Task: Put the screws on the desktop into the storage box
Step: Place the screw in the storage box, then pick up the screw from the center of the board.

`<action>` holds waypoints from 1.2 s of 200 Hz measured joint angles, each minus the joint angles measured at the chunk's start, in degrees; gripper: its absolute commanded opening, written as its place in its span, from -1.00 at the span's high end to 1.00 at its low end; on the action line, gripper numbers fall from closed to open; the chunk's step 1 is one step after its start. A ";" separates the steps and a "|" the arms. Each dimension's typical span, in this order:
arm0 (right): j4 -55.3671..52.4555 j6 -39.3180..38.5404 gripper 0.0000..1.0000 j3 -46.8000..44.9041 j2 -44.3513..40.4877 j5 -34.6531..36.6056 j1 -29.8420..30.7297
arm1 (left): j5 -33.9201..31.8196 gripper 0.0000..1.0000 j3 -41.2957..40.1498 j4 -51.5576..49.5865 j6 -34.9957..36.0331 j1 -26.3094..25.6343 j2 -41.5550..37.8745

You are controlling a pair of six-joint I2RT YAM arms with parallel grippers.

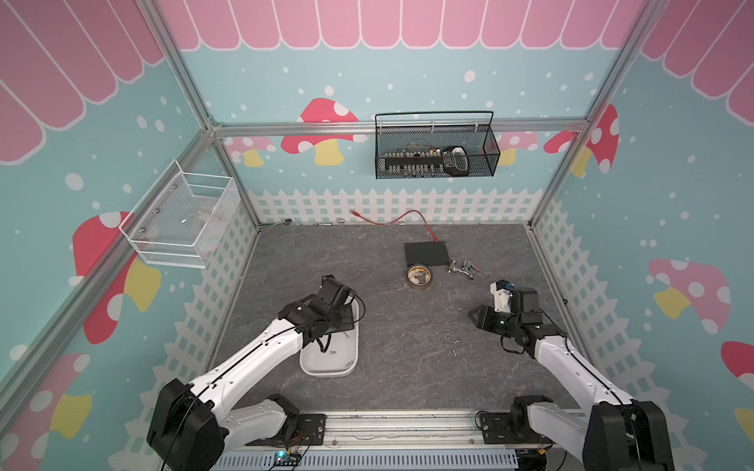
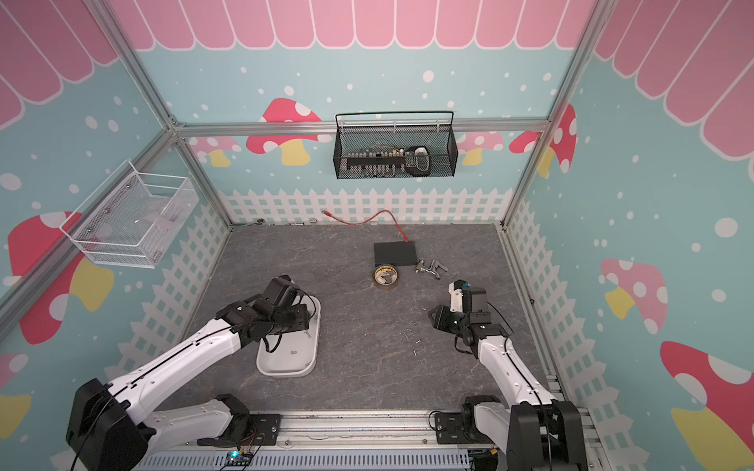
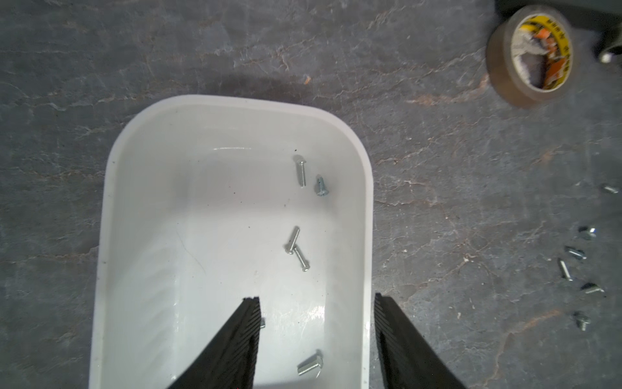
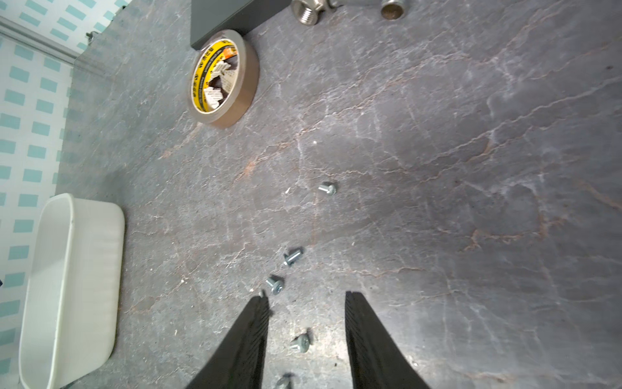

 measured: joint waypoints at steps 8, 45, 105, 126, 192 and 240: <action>-1.14 0.11 0.11 0.37 -0.57 0.63 1.62 | 0.59 -0.16 -0.59 0.76 0.15 0.00 -1.77; -4.83 1.73 0.10 0.74 -0.61 3.63 11.08 | 3.39 -0.17 -1.66 3.65 1.03 0.00 -6.54; -8.15 4.79 0.19 0.13 1.66 8.41 20.17 | 5.31 -0.17 -2.12 5.14 1.27 0.00 -5.99; -8.61 5.68 0.26 0.13 3.69 10.82 22.82 | 5.51 -0.17 -2.12 5.16 1.27 0.00 -5.99; -10.34 7.87 0.31 0.13 9.27 17.73 28.41 | 5.55 -0.17 -2.32 5.38 1.27 -0.02 -5.99; -9.88 8.94 0.47 1.68 12.52 21.79 31.61 | 5.53 -0.17 -2.34 5.55 1.27 -0.07 -5.97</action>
